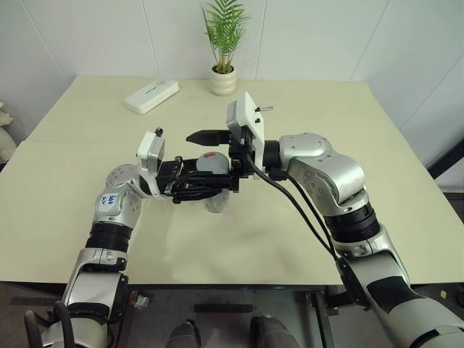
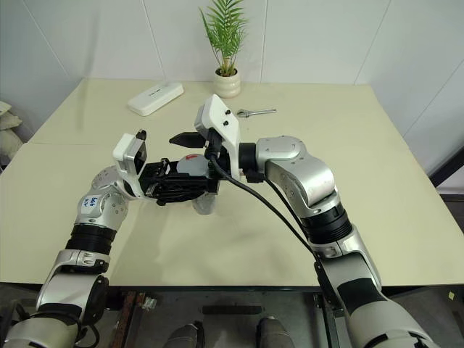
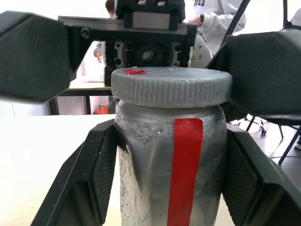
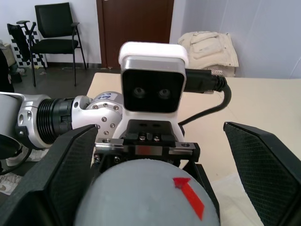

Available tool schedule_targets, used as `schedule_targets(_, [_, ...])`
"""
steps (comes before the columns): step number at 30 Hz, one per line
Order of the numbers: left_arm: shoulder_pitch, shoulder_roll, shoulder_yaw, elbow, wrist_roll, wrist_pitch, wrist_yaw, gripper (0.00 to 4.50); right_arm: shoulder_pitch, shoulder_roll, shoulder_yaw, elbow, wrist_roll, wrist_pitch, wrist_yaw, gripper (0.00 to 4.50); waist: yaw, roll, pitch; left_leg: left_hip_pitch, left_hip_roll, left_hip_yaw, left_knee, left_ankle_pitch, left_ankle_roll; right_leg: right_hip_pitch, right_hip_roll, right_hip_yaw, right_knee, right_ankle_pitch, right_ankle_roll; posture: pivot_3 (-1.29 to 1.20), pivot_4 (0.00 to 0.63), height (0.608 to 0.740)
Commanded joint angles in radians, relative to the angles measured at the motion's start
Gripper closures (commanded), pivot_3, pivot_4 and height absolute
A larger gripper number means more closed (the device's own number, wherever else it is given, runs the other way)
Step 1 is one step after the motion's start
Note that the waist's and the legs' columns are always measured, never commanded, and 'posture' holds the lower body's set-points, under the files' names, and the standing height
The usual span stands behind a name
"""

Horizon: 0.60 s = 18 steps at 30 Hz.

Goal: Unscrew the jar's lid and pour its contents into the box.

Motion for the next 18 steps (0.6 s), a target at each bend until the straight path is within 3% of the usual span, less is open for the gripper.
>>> schedule_targets(1, [-0.004, 0.003, 0.008, -0.042, -0.026, -0.002, -0.112, 1.84, -0.020, -0.014, -0.031, -0.031, -0.002, -0.013, 0.003, 0.00, 0.000, 0.000, 0.000, 0.000, 0.000, 0.000, 0.000, 0.000, 0.000, 0.000, 0.000, 0.000, 0.000, 0.000, 0.000, 0.00, 0.150, 0.740])
schedule_targets(18, [-0.008, 0.009, 0.017, -0.022, -0.013, -0.010, -0.112, 1.84, 0.060, -0.129, -0.088, -0.184, 0.021, 0.084, -0.051, 0.00, 0.000, 0.000, 0.000, 0.000, 0.000, 0.000, 0.000, 0.000, 0.000, 0.000, 0.000, 0.000, 0.000, 0.000, 0.000, 0.00, 0.150, 0.740])
